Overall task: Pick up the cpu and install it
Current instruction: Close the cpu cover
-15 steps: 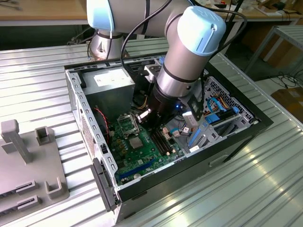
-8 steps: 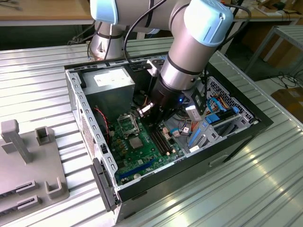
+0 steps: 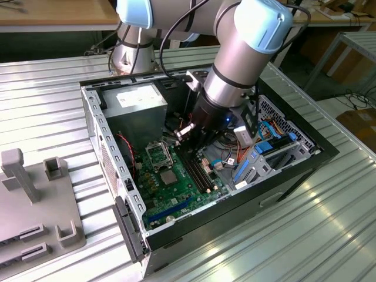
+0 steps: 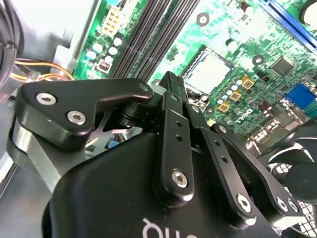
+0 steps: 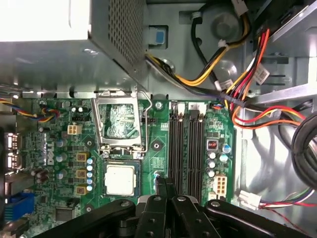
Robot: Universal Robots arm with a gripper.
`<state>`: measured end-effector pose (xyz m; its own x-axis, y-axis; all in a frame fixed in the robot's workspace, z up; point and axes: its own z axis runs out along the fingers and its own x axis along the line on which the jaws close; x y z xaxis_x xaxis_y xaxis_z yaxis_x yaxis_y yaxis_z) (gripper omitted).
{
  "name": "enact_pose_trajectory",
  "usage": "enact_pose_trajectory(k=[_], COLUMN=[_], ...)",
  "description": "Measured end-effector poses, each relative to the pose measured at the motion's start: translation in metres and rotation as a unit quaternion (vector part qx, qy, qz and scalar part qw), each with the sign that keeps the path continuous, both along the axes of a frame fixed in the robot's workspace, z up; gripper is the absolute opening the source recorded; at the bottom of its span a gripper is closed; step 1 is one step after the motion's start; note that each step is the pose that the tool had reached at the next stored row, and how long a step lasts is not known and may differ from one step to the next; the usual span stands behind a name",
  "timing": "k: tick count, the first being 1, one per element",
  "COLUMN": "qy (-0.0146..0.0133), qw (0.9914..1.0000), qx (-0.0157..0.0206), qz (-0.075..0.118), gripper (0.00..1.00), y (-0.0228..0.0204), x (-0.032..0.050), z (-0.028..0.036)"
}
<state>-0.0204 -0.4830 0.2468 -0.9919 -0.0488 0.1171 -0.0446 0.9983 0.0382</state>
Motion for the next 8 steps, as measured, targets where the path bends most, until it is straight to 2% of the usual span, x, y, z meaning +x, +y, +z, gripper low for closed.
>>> enact_pose_trajectory(k=[1,2,3,5,8], qy=[0.0009,0.0013,0.0013,0.0018,0.0022], qw=[0.99998,0.99994,0.9999,0.99944,0.99798], qx=[0.0065,0.0109,0.0132,0.0133,0.0133], qz=[0.001,0.002,0.004,0.031,0.062], gripper=[0.11,0.11,0.11,0.11,0.11], y=[0.0003,0.0006,0.0014,0.0019,0.0019], x=[0.0017,0.0029,0.0033,0.0034,0.0034], z=[0.0,-0.0001,-0.0009,-0.0021,-0.0033])
